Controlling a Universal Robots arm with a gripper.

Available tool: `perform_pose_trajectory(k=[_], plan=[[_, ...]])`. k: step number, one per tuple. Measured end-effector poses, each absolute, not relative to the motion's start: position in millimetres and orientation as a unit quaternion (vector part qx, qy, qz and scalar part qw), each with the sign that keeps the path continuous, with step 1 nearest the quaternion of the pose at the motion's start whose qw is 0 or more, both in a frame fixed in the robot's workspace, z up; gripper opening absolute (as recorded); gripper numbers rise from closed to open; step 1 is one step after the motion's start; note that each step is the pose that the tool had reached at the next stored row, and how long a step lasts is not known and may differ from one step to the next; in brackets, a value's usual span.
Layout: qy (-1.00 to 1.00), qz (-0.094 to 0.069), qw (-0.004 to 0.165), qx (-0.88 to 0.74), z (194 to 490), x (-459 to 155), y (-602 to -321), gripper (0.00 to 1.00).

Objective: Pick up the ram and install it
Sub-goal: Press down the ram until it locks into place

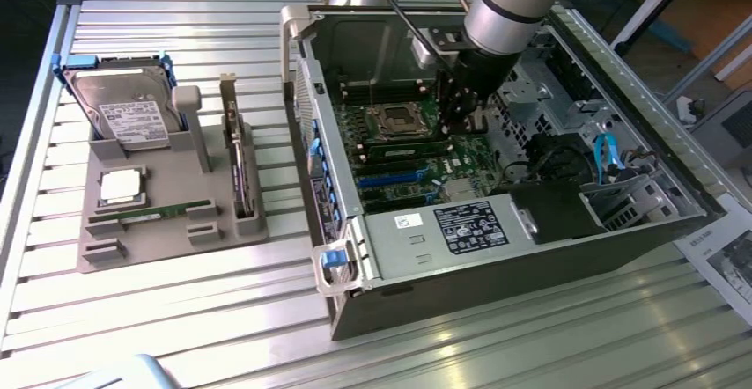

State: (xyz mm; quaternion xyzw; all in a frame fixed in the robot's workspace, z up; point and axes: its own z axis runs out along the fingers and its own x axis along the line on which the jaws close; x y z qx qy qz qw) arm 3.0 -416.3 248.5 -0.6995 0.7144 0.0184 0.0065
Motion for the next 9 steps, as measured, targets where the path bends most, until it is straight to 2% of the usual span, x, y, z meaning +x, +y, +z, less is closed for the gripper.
perform_pose_trajectory(k=[9], plan=[[0.714,0.018,0.006,-0.7,248.3,-20.8,-416.1,0.1]])
